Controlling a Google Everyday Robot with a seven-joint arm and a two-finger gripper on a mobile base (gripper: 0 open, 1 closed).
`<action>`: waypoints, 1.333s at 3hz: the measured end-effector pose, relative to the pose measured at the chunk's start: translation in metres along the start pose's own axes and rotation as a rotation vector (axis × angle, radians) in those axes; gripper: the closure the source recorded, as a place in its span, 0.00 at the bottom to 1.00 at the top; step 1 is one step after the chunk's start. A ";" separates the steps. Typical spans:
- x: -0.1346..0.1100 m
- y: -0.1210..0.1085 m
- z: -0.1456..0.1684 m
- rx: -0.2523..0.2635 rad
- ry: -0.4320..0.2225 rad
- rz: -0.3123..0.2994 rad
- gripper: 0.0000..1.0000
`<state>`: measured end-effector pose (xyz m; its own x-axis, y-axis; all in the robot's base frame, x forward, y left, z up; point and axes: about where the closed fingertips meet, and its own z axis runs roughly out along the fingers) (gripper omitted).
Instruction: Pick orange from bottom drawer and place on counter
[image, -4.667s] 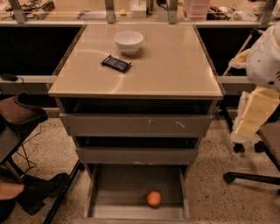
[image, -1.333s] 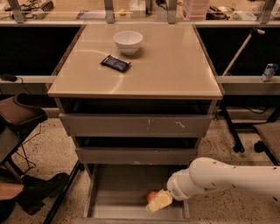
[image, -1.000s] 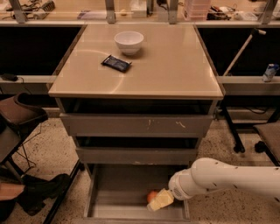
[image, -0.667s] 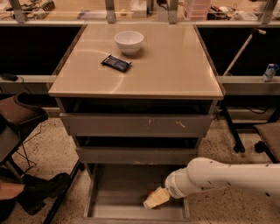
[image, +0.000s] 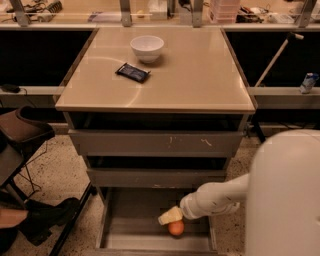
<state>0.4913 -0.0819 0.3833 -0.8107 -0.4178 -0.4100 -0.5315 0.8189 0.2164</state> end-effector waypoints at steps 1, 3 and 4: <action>-0.025 0.001 0.009 0.029 -0.046 -0.036 0.00; -0.013 0.004 0.073 -0.017 -0.022 0.063 0.00; 0.006 0.004 0.122 -0.035 0.013 0.153 0.00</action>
Offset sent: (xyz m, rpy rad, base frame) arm 0.0172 0.0278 -0.0398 0.0397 -0.0067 0.0047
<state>0.5143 -0.0332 0.2733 -0.8860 -0.2946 -0.3580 -0.4096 0.8592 0.3068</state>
